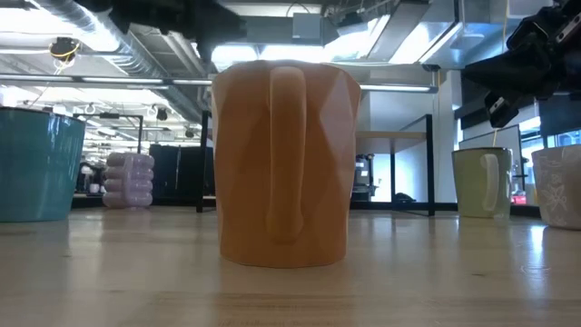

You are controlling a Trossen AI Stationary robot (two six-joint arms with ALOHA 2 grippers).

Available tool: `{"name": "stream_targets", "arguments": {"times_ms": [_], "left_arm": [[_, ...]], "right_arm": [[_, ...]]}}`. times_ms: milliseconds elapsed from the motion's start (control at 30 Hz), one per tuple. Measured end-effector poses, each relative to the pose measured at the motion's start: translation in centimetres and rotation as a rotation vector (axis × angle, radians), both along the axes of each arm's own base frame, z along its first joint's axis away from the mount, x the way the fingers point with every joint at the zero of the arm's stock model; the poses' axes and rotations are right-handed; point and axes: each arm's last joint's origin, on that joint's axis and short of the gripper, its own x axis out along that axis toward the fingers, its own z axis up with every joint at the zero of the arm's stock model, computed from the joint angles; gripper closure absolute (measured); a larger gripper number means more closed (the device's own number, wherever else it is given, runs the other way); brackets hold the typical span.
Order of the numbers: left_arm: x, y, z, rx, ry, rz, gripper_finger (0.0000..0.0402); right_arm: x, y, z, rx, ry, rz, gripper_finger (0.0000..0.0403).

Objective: Place coffee mugs
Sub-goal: Put the orange mug on the shelf

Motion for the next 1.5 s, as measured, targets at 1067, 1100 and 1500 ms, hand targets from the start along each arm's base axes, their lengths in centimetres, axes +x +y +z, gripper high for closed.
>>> {"name": "stream_targets", "arguments": {"times_ms": [1067, 1100, 1500], "left_arm": [[10.3, -17.8, 0.0, -0.093, 0.170, -0.033, 0.0288], [10.8, -18.2, -0.1, -0.091, 0.199, -0.039, 0.0288], [14.8, -24.6, -1.6, -0.130, 0.544, -0.148, 0.0288]], "right_arm": [[0.0, 0.3, 0.0, 0.217, 0.015, 0.127, 0.0393], [0.0, 0.4, 0.0, 0.216, 0.015, 0.136, 0.0393], [0.0, 0.5, 0.0, 0.215, 0.021, 0.183, 0.0393]]}}
